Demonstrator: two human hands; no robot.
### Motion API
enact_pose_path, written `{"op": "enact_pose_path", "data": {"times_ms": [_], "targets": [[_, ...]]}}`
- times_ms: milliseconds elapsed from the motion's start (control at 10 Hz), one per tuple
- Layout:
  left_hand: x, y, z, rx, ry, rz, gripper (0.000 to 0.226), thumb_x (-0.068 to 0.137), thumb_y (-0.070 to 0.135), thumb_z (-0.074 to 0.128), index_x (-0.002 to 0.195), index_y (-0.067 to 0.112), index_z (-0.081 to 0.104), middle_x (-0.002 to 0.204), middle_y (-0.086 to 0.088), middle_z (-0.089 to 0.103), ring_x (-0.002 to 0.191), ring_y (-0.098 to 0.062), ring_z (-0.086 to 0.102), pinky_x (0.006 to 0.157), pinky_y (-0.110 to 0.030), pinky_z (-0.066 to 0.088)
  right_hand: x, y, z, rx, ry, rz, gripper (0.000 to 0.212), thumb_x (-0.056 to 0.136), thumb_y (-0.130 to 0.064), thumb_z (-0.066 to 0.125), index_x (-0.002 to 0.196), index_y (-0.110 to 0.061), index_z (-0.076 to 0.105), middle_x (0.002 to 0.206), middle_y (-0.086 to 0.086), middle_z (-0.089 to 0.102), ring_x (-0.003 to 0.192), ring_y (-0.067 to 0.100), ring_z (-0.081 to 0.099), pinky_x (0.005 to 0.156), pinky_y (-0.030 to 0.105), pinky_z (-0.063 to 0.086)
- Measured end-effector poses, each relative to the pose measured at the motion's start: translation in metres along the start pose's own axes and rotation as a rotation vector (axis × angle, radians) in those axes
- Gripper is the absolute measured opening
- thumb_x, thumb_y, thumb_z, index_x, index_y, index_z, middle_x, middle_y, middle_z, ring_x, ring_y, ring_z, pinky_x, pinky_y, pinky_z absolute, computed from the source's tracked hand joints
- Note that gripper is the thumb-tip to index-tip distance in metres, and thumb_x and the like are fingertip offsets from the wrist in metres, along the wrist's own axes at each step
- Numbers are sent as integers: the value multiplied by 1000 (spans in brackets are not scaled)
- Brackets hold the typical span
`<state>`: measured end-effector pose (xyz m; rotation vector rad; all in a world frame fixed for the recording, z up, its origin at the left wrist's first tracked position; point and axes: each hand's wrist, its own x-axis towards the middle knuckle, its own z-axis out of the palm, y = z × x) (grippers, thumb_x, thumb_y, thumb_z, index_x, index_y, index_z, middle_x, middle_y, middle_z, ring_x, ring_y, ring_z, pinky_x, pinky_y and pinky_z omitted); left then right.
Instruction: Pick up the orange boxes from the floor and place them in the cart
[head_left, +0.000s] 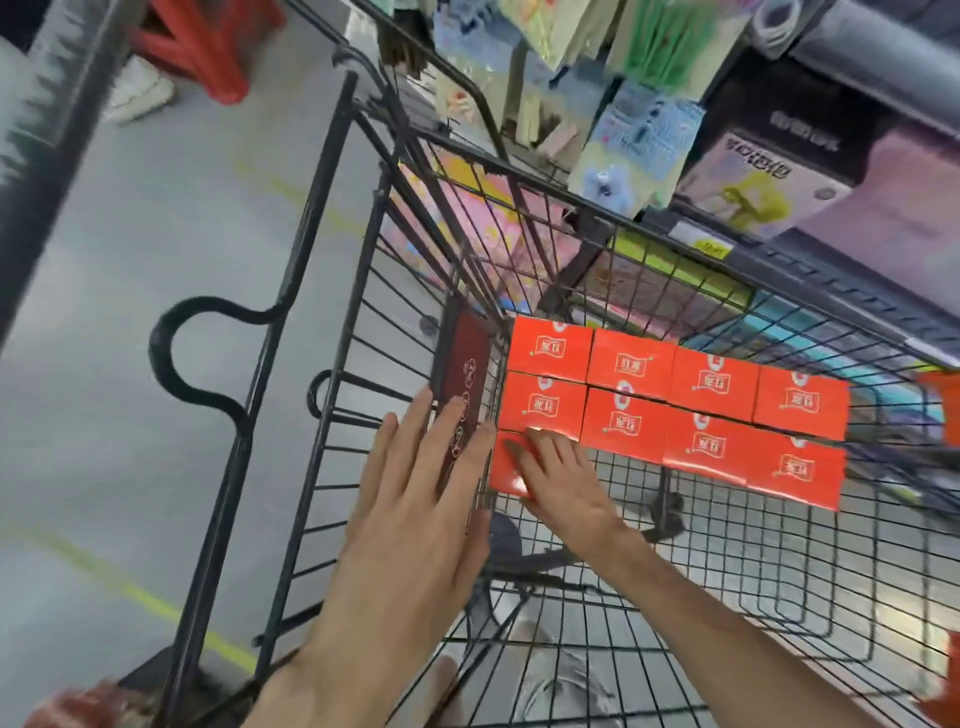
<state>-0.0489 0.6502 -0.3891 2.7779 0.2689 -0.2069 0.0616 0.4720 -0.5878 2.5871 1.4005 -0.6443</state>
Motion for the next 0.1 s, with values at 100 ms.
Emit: {"op": "enact_pose_path", "data": {"times_ms": [100], "targets": [[0,1,0,-19,0,-25,66,94,28,61,153,16,36,160,-9,32,155,-27,9,123,-53,20,2,1,-12,22,20,-18,81,83,-57,69,144,-12,41,137,13,46,123,31,41,105,49,42]]}}
